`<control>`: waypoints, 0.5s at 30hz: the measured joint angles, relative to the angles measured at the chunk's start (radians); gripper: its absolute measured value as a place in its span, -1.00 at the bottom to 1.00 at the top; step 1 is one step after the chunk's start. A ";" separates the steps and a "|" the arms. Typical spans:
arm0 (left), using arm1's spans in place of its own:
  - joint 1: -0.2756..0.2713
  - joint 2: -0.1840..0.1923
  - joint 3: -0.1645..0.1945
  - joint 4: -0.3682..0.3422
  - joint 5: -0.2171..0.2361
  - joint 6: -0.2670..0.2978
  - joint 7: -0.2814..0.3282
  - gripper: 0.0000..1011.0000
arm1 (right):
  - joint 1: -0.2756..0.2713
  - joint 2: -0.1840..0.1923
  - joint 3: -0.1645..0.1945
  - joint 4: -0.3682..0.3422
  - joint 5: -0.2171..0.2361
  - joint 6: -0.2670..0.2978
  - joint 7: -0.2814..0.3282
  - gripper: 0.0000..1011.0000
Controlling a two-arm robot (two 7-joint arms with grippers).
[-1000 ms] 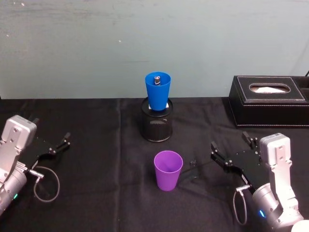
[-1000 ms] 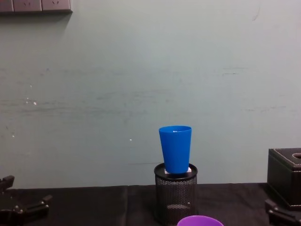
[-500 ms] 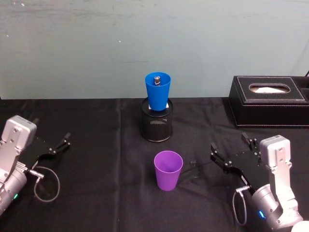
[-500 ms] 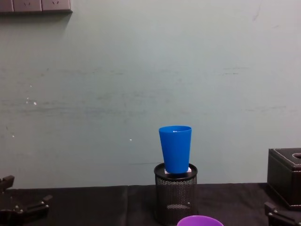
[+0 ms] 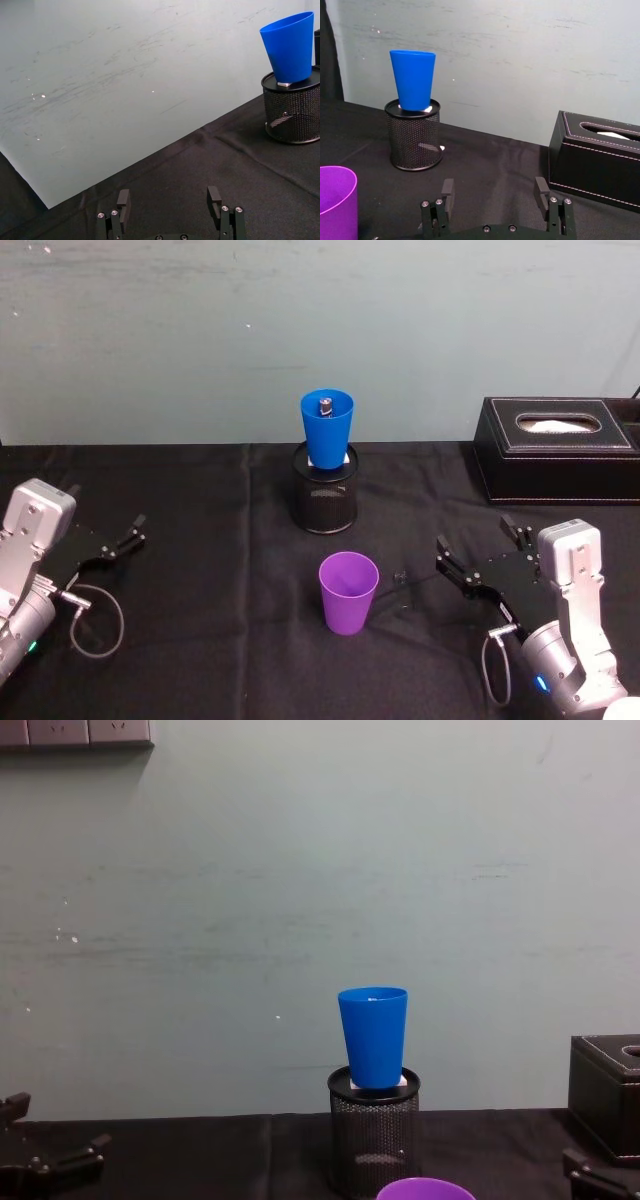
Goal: Pick up one cup with a gripper and tap it against the other cup.
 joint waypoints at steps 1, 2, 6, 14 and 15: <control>0.000 0.000 0.000 0.000 0.000 0.000 0.000 0.98 | 0.000 0.000 0.000 0.000 0.000 0.000 0.000 0.98; 0.000 0.000 0.000 0.000 0.000 0.000 0.000 0.98 | 0.000 0.000 0.000 0.000 0.000 0.000 0.000 0.98; 0.000 0.000 0.000 0.000 0.000 0.000 0.000 0.98 | 0.000 0.000 0.000 -0.001 0.000 0.001 0.000 0.98; 0.000 0.000 0.000 0.000 0.000 0.000 0.000 0.98 | 0.000 0.000 0.000 -0.001 -0.001 0.001 -0.001 0.98; 0.000 0.000 0.000 0.000 0.000 0.000 0.000 0.98 | 0.000 0.000 0.000 -0.001 -0.001 0.002 -0.001 0.98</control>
